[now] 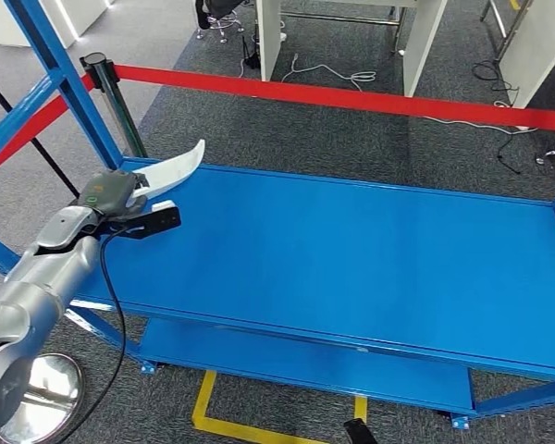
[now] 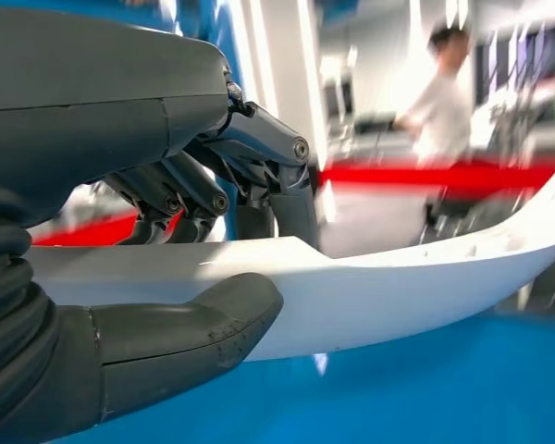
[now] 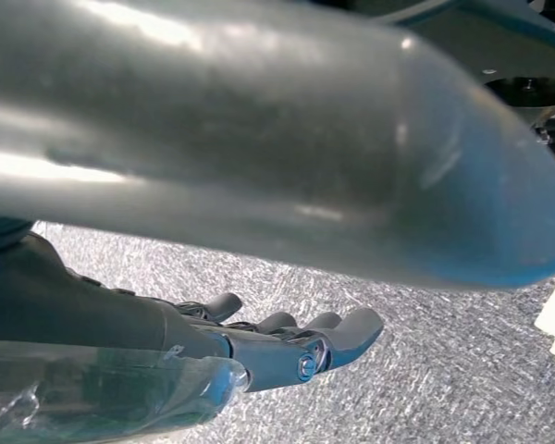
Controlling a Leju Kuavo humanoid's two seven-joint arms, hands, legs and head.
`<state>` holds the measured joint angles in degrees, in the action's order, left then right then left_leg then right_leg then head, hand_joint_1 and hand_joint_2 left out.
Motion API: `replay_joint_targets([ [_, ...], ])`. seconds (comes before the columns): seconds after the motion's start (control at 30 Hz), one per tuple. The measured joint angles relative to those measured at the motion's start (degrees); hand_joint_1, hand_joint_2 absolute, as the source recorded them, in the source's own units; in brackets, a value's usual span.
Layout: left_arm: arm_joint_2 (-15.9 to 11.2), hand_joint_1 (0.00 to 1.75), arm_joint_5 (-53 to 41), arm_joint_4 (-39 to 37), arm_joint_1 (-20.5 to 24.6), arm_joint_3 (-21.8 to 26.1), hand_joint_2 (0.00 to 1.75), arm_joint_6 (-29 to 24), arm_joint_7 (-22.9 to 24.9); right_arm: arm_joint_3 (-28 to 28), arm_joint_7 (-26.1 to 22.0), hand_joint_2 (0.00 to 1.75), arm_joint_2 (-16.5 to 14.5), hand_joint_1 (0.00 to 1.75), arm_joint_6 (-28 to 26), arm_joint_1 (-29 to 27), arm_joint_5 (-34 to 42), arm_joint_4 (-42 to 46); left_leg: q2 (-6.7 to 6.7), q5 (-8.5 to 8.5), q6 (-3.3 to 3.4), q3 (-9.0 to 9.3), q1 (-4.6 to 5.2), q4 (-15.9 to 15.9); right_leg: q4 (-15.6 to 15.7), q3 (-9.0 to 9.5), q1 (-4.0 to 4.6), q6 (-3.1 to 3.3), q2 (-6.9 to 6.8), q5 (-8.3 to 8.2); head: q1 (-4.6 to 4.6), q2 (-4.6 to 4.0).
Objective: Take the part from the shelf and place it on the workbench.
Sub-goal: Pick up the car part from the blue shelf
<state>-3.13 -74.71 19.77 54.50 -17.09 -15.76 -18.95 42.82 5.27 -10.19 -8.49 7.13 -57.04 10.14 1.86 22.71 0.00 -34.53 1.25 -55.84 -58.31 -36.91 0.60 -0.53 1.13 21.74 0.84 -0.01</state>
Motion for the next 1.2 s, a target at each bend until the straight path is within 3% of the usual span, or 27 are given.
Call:
replay_joint_targets([
  [0.47,2.5,1.75,3.7,11.8,0.9,-9.7,1.75,-1.1,-1.0,2.2,-0.9,0.0,0.0,0.0,-0.3,-0.5,0.3,0.0,0.0,0.02,0.04,-0.01,0.07,0.0,0.0,0.0,-0.07,-0.01,0.02,0.0,-0.02,0.0],
  [0.97,2.3,1.75,9.2,17.3,1.2,-18.9,1.75,-2.6,1.1,3.8,-1.3,0.0,0.0,0.0,-0.5,-0.8,-0.7,0.0,0.0,0.02,0.04,-0.03,0.07,0.0,0.0,0.0,-0.07,-0.01,0.0,0.0,-0.03,-0.01],
  [1.2,2.2,1.75,10.6,18.1,1.3,-20.9,1.75,-3.2,1.9,4.3,-1.4,0.0,0.0,0.0,-0.5,-0.9,-0.8,0.0,0.0,0.03,0.06,-0.03,0.08,0.0,0.0,0.0,-0.08,-0.02,-0.01,0.0,-0.02,0.0],
])
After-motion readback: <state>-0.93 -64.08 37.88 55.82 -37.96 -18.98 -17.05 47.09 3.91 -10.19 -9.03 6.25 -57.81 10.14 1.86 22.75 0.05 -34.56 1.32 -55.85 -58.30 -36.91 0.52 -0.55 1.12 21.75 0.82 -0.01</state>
